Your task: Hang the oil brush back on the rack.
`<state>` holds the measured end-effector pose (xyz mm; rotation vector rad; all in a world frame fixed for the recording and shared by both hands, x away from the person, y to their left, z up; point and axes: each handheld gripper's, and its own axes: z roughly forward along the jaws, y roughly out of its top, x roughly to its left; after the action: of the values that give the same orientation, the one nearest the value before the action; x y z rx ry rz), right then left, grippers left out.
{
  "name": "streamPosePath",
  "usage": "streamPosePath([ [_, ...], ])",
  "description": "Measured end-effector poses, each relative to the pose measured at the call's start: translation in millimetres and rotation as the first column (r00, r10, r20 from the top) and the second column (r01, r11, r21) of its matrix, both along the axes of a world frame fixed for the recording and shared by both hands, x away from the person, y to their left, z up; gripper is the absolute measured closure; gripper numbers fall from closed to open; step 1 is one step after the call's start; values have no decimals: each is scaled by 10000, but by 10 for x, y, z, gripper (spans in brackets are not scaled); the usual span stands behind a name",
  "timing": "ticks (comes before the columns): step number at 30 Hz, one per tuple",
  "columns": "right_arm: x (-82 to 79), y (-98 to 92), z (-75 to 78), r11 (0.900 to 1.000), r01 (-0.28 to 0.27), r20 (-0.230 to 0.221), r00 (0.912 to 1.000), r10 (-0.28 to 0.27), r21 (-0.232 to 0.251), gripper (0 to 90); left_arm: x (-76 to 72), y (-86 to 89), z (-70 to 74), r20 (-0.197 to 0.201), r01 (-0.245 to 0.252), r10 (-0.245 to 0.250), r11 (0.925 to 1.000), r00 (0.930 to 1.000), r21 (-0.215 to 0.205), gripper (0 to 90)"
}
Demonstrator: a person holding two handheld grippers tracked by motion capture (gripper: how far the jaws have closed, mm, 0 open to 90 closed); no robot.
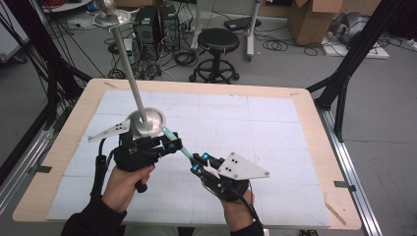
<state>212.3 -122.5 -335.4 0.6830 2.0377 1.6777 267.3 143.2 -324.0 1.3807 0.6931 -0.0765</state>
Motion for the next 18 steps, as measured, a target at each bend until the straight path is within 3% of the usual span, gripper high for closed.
streamPosePath([
  [10, -13, 11, -9, 10000, 17, 49, 10000, -18, 63, 811, 4, 3, 8, -83, 72, -74, 9998, 9999, -194, 778],
  [18, 0, 33, -24, 10000, -31, 7, 10000, 31, -36, 807, -3, -2, 12, -196, 196, -202, 9992, 9996, -334, 810],
])
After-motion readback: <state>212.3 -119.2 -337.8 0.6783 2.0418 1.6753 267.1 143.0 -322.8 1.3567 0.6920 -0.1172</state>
